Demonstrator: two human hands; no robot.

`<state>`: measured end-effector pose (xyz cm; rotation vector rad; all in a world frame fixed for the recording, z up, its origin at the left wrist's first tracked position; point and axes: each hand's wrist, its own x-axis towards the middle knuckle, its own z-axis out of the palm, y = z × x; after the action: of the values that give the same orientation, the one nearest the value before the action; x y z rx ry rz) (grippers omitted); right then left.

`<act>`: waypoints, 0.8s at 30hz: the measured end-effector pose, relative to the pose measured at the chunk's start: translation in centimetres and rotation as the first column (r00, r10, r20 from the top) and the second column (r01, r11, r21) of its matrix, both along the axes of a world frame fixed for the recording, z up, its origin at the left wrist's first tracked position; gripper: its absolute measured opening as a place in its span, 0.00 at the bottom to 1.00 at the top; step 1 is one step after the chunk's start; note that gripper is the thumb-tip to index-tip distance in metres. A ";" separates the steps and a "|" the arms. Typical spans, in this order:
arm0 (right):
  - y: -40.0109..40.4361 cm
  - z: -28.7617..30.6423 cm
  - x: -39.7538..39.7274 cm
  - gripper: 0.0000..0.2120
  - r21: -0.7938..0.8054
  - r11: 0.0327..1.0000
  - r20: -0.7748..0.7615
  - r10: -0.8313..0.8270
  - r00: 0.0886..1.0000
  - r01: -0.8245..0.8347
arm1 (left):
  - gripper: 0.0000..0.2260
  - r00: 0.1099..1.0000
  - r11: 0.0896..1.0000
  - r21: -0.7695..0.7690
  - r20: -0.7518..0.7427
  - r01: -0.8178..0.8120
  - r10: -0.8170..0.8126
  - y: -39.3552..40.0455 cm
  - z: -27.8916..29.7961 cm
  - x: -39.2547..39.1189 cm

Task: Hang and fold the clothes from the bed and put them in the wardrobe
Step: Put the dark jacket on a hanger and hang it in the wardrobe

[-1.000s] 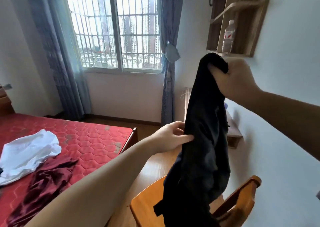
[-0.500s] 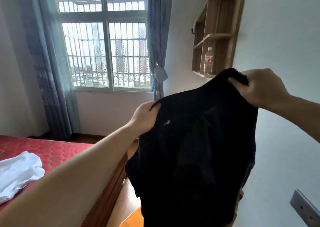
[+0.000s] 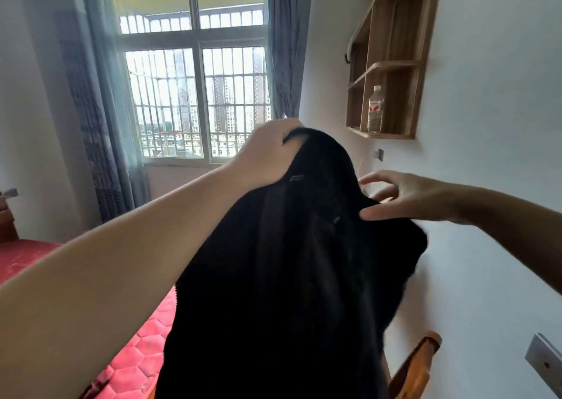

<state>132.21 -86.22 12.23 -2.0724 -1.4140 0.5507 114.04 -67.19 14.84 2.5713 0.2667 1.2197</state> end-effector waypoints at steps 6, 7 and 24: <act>6.8 -5.6 -5.0 0.11 0.029 0.998 0.120 0.049 0.992 -0.053 | 0.10 0.997 1.000 0.027 -0.081 0.003 -0.001 1.4 -2.1 -2.4; 7.2 -5.8 -5.2 0.08 0.095 0.995 0.047 0.012 0.999 -0.017 | 0.10 0.997 1.000 0.019 -0.078 -0.016 0.017 2.2 -2.3 -3.5; 12.3 0.5 -11.8 0.22 0.231 0.970 -0.396 0.021 0.918 0.077 | 0.12 0.953 0.584 -0.810 -0.218 -0.056 -0.211 7.1 -12.7 -12.5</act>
<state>120.42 -73.89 12.68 -1.6689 -1.1472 0.7026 101.52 -60.14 2.10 1.8689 0.6059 0.4571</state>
